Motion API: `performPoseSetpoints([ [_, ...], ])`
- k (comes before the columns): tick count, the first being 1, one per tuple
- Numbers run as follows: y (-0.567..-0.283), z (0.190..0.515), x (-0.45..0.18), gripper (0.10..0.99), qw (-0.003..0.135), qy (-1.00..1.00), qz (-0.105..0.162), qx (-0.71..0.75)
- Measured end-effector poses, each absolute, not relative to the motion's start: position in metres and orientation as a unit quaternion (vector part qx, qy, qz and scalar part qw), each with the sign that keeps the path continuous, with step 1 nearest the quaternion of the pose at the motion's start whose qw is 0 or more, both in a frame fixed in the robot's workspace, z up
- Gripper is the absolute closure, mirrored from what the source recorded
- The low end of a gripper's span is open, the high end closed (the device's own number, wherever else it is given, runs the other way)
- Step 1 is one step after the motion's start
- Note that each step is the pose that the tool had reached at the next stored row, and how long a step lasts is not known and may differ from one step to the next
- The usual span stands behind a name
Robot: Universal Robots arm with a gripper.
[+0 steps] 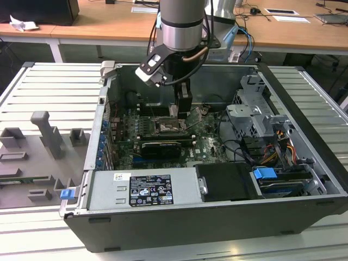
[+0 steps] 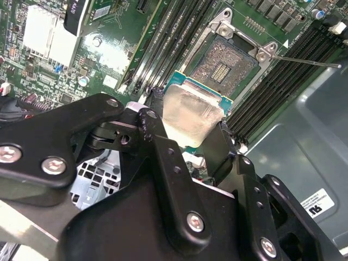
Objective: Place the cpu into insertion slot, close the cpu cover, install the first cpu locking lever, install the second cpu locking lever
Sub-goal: 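Place the cpu into insertion slot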
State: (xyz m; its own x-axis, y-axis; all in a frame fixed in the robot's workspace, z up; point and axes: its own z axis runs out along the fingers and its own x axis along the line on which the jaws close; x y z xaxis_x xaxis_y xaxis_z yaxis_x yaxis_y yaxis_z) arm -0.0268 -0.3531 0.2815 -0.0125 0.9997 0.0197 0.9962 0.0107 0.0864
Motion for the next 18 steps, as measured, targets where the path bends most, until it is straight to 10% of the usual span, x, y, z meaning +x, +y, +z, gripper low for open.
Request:
performPoseSetpoints([
  [18, -0.328, 0.247, -0.036, 0.557, 0.024, 0.703, 0.037, 0.709],
])
